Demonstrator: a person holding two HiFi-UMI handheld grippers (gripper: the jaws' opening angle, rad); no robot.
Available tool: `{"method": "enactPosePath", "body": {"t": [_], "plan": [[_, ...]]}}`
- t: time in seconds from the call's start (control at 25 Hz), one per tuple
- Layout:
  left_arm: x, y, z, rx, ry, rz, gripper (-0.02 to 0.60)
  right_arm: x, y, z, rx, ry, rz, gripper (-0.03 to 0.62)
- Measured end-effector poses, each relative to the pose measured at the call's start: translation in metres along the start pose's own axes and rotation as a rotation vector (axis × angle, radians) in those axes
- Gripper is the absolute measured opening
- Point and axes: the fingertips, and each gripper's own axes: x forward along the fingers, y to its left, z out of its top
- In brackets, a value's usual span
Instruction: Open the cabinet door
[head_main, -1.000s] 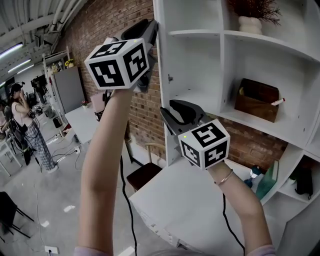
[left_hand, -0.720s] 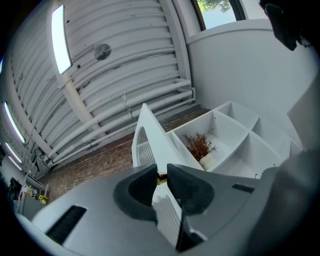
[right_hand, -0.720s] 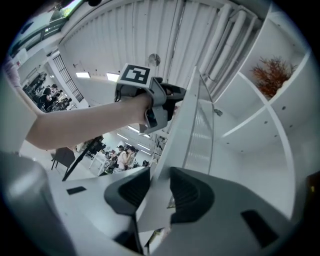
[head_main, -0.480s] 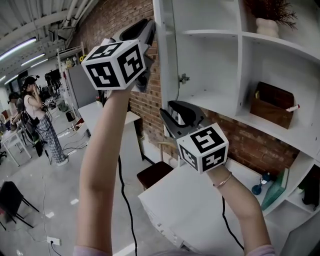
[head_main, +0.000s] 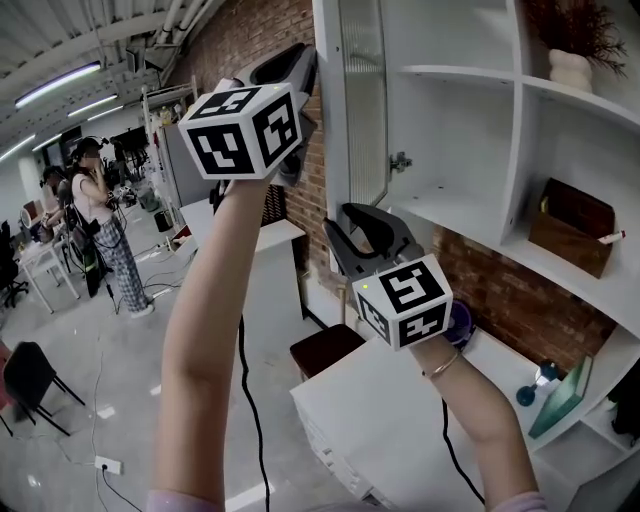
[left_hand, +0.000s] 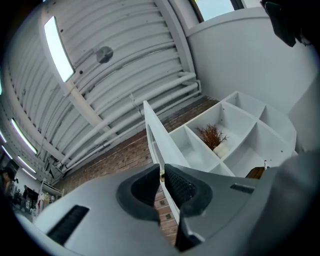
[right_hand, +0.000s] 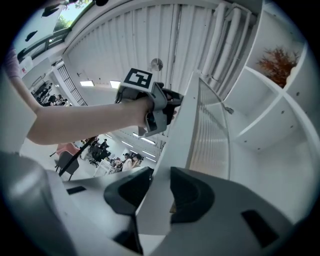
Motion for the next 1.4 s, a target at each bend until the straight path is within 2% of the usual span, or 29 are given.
{"method": "enactPosePath", "body": {"t": [0.36,0.72,1.0,1.04,1.08,1.4], "plan": [[-0.019,0.033,-0.025,0.012,0.061,0.058,0.029,0.033,0.017,-0.006,-0.009,-0.02,0.025,0.129],[-0.041,0.072,-0.047,0.014,0.112,0.128,0.029,0.073,0.034,-0.035,0.016,0.035,0.059,0.1],[-0.077,0.107,-0.061,0.002,0.13,0.193,0.029,0.099,0.044,-0.054,0.02,0.072,0.068,0.092],[-0.084,0.109,-0.064,0.001,0.135,0.195,0.029,0.101,0.044,-0.056,0.023,0.073,0.065,0.107],[-0.09,0.11,-0.068,-0.001,0.139,0.197,0.029,0.101,0.043,-0.059,0.027,0.076,0.06,0.087],[-0.142,0.097,-0.108,-0.034,0.185,0.21,0.029,0.104,0.043,-0.081,0.08,0.115,0.057,0.084]]}}
